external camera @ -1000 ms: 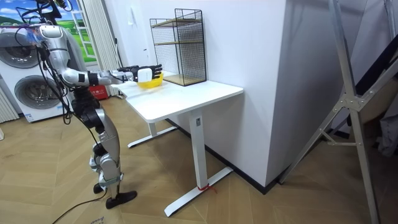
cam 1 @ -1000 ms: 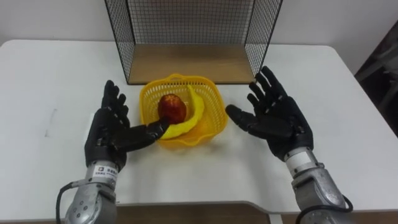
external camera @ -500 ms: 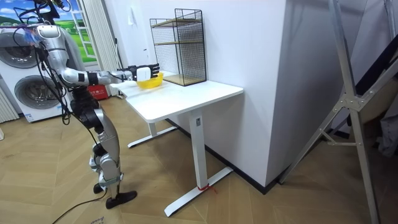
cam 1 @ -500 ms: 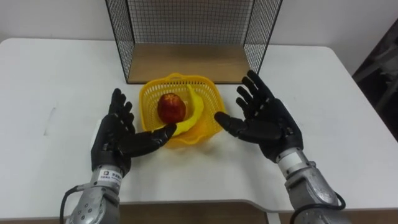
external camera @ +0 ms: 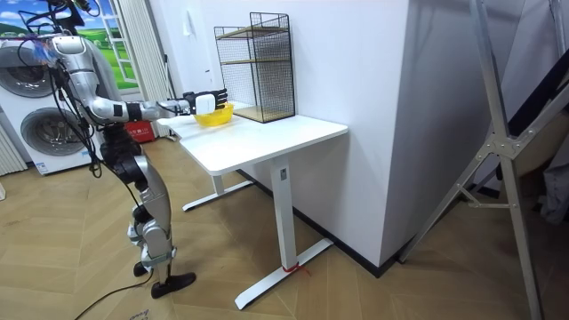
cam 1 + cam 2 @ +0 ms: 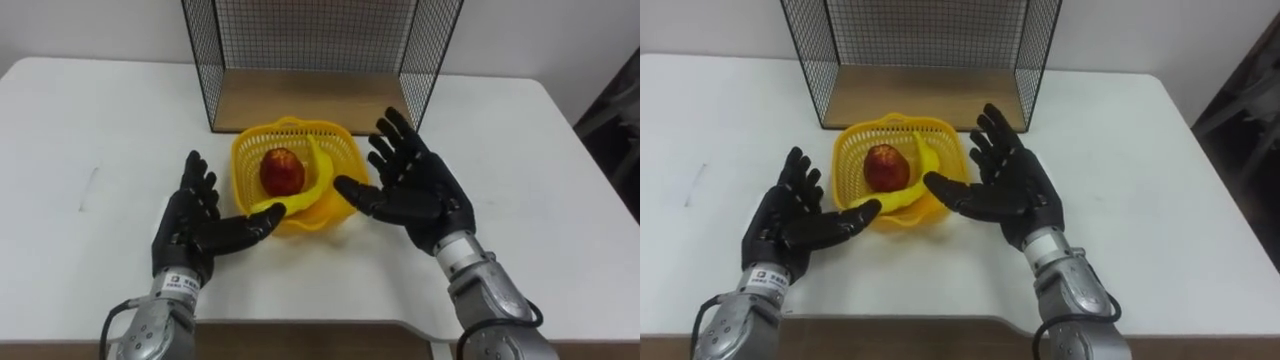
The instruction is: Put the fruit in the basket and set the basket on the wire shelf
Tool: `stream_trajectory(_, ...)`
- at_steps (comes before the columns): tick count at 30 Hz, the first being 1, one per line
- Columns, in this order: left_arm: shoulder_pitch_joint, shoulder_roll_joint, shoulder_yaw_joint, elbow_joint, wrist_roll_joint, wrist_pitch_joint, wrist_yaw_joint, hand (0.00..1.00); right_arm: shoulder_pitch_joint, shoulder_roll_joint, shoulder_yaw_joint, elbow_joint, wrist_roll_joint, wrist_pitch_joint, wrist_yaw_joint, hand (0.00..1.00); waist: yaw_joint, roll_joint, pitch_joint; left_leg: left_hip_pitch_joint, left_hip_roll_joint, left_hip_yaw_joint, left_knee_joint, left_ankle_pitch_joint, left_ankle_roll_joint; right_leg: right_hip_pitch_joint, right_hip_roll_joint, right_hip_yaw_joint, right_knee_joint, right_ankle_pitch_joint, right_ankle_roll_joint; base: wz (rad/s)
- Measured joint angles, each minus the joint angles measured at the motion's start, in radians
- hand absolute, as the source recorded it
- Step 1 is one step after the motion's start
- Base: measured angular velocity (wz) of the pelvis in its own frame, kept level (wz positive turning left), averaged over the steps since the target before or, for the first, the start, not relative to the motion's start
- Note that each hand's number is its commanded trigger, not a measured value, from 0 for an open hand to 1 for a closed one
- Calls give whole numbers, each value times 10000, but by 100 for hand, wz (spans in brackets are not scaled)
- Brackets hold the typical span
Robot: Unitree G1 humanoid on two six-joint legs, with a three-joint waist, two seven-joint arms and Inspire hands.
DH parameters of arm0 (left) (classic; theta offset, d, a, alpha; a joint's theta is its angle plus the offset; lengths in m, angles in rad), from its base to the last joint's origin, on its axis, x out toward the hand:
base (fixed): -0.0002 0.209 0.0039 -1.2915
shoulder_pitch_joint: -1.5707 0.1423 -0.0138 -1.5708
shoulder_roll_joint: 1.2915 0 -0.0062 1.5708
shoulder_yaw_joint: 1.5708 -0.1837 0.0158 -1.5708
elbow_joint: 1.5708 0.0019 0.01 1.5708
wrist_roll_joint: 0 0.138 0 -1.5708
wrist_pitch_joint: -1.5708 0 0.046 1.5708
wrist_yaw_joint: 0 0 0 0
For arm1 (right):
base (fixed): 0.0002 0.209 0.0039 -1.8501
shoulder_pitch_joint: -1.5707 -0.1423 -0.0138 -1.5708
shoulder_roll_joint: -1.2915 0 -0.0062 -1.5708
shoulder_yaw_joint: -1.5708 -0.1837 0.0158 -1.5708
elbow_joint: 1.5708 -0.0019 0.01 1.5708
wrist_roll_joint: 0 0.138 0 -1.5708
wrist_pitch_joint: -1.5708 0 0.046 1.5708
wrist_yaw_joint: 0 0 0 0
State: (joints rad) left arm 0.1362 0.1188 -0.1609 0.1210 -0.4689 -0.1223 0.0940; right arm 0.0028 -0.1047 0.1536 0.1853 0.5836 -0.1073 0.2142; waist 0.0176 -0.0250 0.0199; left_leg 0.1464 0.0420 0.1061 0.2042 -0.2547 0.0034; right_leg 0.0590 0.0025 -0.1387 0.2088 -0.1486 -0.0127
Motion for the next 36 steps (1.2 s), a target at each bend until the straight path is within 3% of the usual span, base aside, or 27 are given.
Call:
stream_trajectory(3,-2,-46,-28,-2,-8,18,0,0,0,-13,27,22,3,0,2,0,13,60,1,-23,7,14,-6,0,0,-72,1,3,81,1,-1,0)
stream_trajectory(7,-8,-56,-131,-12,-89,48,0,0,-5,-46,289,523,19,-3,-66,0,-13,201,-62,-2,10,16,-62,0,0,-52,5,-1,106,2,-3,0)
stream_trajectory(12,-15,-61,-222,-10,-88,48,1,0,-74,-27,329,770,18,-100,-179,0,-105,272,-63,5,6,27,-54,3,3,-40,-1,-7,127,3,-4,0)
stream_trajectory(15,-15,-57,-256,-10,-83,48,1,0,-71,-43,454,778,18,-100,-330,0,-112,284,-53,34,4,28,-56,4,4,-9,-4,-9,127,3,-5,0)
stream_trajectory(19,-15,-53,-443,-10,-76,48,1,0,-72,-52,805,879,15,-98,-383,0,-112,296,25,44,-1,33,-64,3,4,-7,-9,-7,127,3,-5,0)
stream_trajectory(30,-138,-35,-642,-10,-75,47,1,0,-99,-49,999,1391,5,-254,-362,0,-111,188,92,-23,-1,33,-56,4,4,-82,-9,-11,124,1,-3,0)
stream_trajectory(36,-252,-30,-693,-10,-75,47,0,0,-136,-35,1023,1638,-8,-248,-345,0,-102,185,92,-39,-5,29,-55,3,4,-90,-8,-8,117,-2,-1,0)
